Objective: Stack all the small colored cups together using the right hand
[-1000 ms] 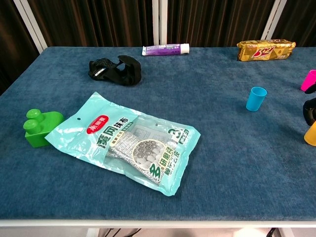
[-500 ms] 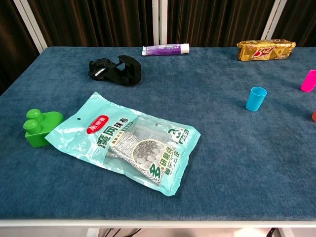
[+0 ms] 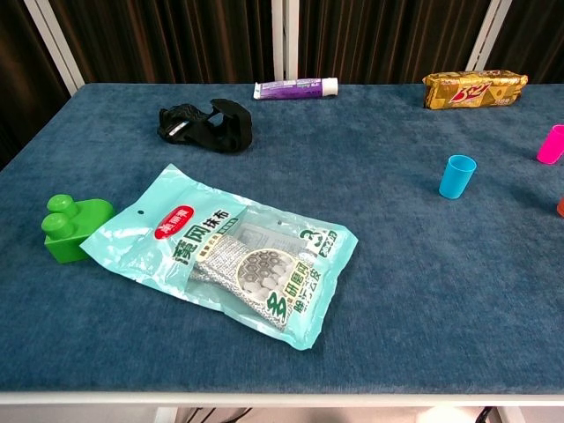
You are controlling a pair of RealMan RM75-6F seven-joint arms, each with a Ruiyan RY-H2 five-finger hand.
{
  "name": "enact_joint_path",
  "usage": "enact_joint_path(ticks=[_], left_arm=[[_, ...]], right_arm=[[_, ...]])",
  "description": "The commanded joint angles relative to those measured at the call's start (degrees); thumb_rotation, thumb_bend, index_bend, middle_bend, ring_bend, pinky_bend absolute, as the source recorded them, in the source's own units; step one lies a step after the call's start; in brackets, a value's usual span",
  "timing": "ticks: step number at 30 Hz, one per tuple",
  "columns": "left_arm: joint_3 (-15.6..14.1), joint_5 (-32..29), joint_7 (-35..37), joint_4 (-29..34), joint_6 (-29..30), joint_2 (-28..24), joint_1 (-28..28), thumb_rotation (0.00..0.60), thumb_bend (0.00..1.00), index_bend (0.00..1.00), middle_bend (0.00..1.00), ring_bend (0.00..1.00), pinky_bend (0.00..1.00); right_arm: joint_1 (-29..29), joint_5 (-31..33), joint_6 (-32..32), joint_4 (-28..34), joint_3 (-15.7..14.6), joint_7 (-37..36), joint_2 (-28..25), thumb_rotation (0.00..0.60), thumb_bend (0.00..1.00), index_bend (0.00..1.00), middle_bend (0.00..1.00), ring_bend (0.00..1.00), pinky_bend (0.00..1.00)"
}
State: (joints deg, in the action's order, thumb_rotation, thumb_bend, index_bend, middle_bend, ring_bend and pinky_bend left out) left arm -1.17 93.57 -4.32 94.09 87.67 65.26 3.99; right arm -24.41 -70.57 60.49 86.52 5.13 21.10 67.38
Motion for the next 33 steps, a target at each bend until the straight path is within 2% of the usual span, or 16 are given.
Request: enact_joint_path(ticks=[1, 4, 6, 8, 11, 13, 17, 21, 27, 33], left_arm=[[0.0, 0.0, 0.0, 0.1, 0.0, 0.0, 0.0, 0.600, 0.06, 0.04, 0.00, 0.00, 0.00], [0.0, -0.1, 0.0, 0.1, 0.0, 0.0, 0.0, 0.600, 0.06, 0.04, 0.00, 0.00, 0.00], [0.0, -0.1, 0.0, 0.0, 0.0, 0.0, 0.0, 0.600, 0.06, 0.04, 0.00, 0.00, 0.00], [-0.1, -0.1, 0.0, 0.0, 0.0, 0.0, 0.0, 0.600, 0.06, 0.04, 0.00, 0.00, 0.00], [-0.1, -0.1, 0.0, 0.1, 0.1, -0.1, -0.1, 0.600, 0.06, 0.04, 0.00, 0.00, 0.00], [0.0, -0.1, 0.1, 0.1, 0.1, -0.2, -0.1, 0.600, 0.06, 0.04, 0.00, 0.00, 0.00], [0.1, 0.0, 0.1, 0.2, -0.2, -0.2, 0.2, 0.600, 0.06, 0.04, 0.00, 0.00, 0.00], [0.1, 0.3, -0.1, 0.3, -0.3, 0.0, 0.4, 0.600, 0.06, 0.04, 0.00, 0.00, 0.00], [-0.3, 0.9, -0.4, 0.9, -0.1, -0.4, 0.3, 0.600, 0.06, 0.04, 0.00, 0.00, 0.00], [-1.2, 1.6, -0.2, 1.0, -0.7, -0.3, 0.2, 0.600, 0.06, 0.04, 0.00, 0.00, 0.00]], right_arm=[[-0.2, 0.3, -0.5, -0.3, -0.1, 0.0, 0.3, 0.600, 0.22, 0.52, 0.48, 0.11, 0.00], [-0.5, 0.9, -1.3, -0.7, -0.3, 0.4, 0.6, 0.600, 0.21, 0.51, 0.46, 0.11, 0.00], [-0.7, 1.1, -2.0, -0.9, -0.6, 0.6, 0.7, 0.600, 0.18, 0.45, 0.43, 0.10, 0.00], [-0.9, 1.3, -2.6, -0.9, -0.7, 0.5, 0.6, 0.600, 0.14, 0.34, 0.34, 0.06, 0.00], [-0.9, 1.0, -2.6, 0.0, -0.5, -1.0, -0.4, 0.600, 0.10, 0.25, 0.25, 0.01, 0.00], [-0.6, 0.0, -1.2, 1.0, 0.0, -2.7, -1.2, 0.600, 0.09, 0.21, 0.22, 0.00, 0.00], [-0.3, -3.2, 1.7, 3.8, 0.9, -5.4, -3.0, 0.600, 0.08, 0.20, 0.23, 0.00, 0.00], [-2.0, -3.6, 0.5, 4.7, 1.4, -3.9, -2.2, 0.600, 0.08, 0.20, 0.24, 0.00, 0.00], [-7.8, 1.9, -6.5, 3.7, 3.2, 2.3, 1.8, 0.600, 0.08, 0.21, 0.23, 0.00, 0.00], [-11.7, 8.8, -9.7, 1.1, 3.4, 9.3, 7.2, 0.600, 0.08, 0.21, 0.24, 0.00, 0.00]])
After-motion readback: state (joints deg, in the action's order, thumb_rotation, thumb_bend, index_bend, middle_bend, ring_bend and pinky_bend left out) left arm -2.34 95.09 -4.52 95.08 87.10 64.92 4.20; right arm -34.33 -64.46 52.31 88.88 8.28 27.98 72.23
